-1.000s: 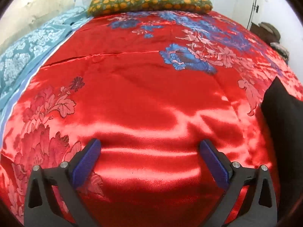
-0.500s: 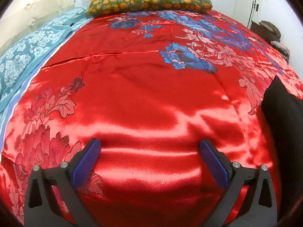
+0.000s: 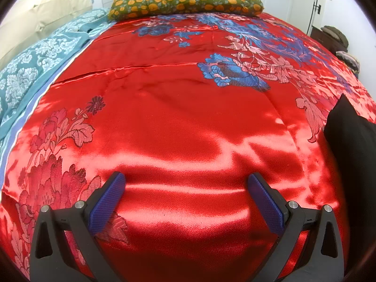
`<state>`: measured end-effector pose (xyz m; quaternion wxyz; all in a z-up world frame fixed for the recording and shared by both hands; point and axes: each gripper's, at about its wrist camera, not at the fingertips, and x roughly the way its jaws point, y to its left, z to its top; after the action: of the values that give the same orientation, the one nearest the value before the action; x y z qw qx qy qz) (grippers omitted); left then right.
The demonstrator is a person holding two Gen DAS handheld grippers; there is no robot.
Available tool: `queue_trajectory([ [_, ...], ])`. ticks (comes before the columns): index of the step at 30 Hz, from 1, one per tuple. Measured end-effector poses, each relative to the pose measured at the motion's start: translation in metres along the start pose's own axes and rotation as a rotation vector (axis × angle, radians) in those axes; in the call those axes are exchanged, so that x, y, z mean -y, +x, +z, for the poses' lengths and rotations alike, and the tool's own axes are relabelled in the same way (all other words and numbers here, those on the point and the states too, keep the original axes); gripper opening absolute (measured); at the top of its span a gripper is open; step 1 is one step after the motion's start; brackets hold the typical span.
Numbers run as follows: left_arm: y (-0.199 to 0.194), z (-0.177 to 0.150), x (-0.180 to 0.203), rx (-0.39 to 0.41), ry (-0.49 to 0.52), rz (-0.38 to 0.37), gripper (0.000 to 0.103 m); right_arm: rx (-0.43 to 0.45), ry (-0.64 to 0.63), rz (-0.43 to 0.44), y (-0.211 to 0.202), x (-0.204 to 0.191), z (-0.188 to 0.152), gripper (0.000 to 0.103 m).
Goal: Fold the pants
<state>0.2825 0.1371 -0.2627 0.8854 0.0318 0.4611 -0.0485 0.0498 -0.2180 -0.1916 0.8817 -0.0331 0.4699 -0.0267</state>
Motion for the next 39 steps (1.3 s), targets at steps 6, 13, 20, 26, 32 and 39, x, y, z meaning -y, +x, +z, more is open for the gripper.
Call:
queue_trajectory([
  [6,0.000,0.000,0.000,0.000,0.000,0.000,0.103,-0.003,0.008,-0.021,-0.001,0.003,0.000,0.094],
  [13,0.000,0.000,0.000,0.001,0.000,0.001,0.103,-0.005,-0.028,-0.057,0.000,-0.002,0.000,0.094],
  [20,0.000,0.000,0.000,0.001,0.000,0.002,0.103,-0.008,-0.038,-0.063,0.002,-0.002,0.000,0.094],
  [26,0.000,0.000,0.000,0.002,0.000,0.002,0.103,-0.010,-0.039,-0.070,0.002,-0.002,-0.001,0.094],
  [32,0.000,0.000,0.000,0.002,0.000,0.002,0.103,0.084,-0.028,-0.118,-0.022,0.016,-0.001,0.094],
  [39,0.000,-0.001,0.001,0.003,0.000,0.003,0.103,0.216,0.203,-0.124,-0.054,0.090,-0.006,0.095],
])
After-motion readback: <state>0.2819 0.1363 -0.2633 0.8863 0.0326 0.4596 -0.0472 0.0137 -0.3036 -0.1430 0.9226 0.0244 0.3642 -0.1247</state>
